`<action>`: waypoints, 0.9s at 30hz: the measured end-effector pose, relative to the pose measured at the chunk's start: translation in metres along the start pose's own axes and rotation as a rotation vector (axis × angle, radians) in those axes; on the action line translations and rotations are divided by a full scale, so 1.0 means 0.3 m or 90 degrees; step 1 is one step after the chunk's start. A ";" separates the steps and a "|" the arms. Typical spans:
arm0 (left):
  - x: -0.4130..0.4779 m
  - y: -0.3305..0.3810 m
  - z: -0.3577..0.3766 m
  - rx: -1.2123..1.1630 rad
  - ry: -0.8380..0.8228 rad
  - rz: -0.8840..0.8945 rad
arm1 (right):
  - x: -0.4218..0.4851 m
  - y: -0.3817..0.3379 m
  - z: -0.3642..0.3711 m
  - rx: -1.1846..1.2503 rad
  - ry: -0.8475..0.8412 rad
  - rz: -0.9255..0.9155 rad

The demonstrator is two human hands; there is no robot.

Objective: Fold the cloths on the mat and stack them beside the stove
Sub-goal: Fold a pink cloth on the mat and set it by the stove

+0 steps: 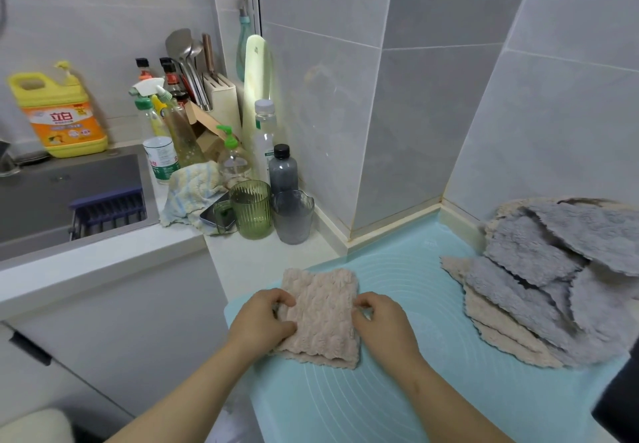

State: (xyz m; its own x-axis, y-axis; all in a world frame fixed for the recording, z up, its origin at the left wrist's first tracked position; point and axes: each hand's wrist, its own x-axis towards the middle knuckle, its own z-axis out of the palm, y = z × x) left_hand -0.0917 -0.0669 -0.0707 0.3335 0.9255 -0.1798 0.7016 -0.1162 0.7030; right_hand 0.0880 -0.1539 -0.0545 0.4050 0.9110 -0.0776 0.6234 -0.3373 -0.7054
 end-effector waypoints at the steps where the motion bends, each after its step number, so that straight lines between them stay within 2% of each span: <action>1: -0.005 0.004 0.008 0.050 0.038 0.027 | 0.002 -0.009 0.014 -0.056 0.022 -0.031; 3: -0.007 0.007 0.027 0.115 0.125 0.113 | 0.010 -0.027 0.041 -0.145 0.024 -0.072; 4: 0.001 0.010 0.039 0.148 0.130 0.162 | 0.016 -0.029 0.057 -0.191 0.000 -0.081; 6: 0.014 0.010 0.071 0.265 0.047 0.206 | 0.026 -0.017 0.092 -0.271 -0.072 -0.070; 8: 0.025 -0.009 0.097 0.334 -0.038 0.173 | 0.034 0.009 0.122 -0.308 -0.101 -0.053; 12: 0.044 -0.031 0.110 0.352 -0.066 0.134 | 0.037 0.056 0.162 -0.334 -0.088 -0.032; 16: 0.036 -0.029 0.105 0.398 -0.053 0.124 | 0.041 0.061 0.175 -0.320 -0.075 -0.023; 18: 0.030 -0.022 0.110 0.447 0.008 0.112 | 0.038 0.056 0.180 -0.327 -0.083 -0.011; 21: 0.002 0.004 0.105 0.420 0.090 0.086 | 0.037 0.050 0.178 -0.322 -0.090 0.024; 24: 0.017 0.010 0.098 0.361 0.007 0.010 | 0.028 0.032 0.197 -0.369 0.043 0.006; 26: 0.041 0.031 0.074 0.245 -0.037 -0.040 | 0.013 0.000 0.193 -0.372 0.132 -0.002; 27: 0.051 0.039 0.064 0.189 -0.048 -0.065 | 0.003 -0.017 0.188 -0.347 0.117 0.036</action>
State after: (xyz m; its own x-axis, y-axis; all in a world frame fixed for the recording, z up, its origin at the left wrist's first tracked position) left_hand -0.0662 -0.0610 -0.0784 0.2902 0.9095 -0.2977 0.8831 -0.1347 0.4494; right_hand 0.0474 -0.1378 -0.0906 0.5269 0.8482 0.0540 0.8323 -0.5021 -0.2349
